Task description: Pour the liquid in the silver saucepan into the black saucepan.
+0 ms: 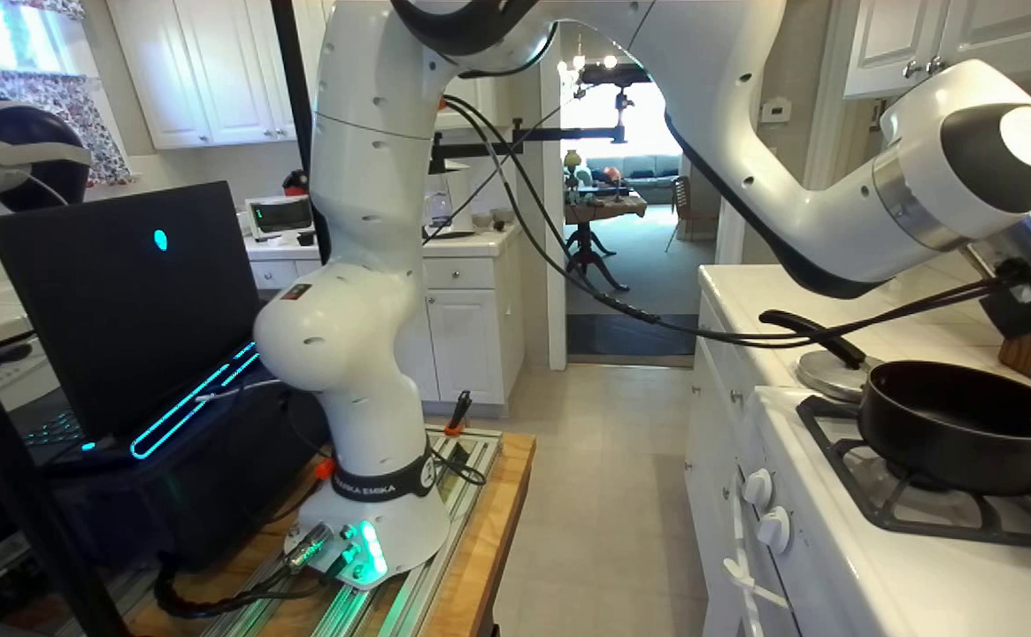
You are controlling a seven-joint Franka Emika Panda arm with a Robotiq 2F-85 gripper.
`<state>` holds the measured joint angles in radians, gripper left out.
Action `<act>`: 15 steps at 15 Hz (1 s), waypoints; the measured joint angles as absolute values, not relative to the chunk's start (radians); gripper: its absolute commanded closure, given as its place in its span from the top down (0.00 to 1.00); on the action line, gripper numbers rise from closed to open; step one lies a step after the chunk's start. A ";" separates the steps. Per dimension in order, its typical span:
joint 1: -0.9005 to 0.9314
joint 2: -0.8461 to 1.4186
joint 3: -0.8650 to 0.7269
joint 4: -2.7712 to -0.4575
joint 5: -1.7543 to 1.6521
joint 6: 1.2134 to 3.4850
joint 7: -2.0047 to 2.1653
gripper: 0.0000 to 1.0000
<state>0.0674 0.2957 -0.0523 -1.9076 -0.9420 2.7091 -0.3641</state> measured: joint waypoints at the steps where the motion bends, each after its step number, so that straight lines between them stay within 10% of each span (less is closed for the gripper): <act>1: 0.069 0.295 -0.053 -1.908 -0.951 2.709 -0.358 0.06; 15: 0.079 0.294 -0.053 -1.908 -1.059 2.709 -0.278 0.06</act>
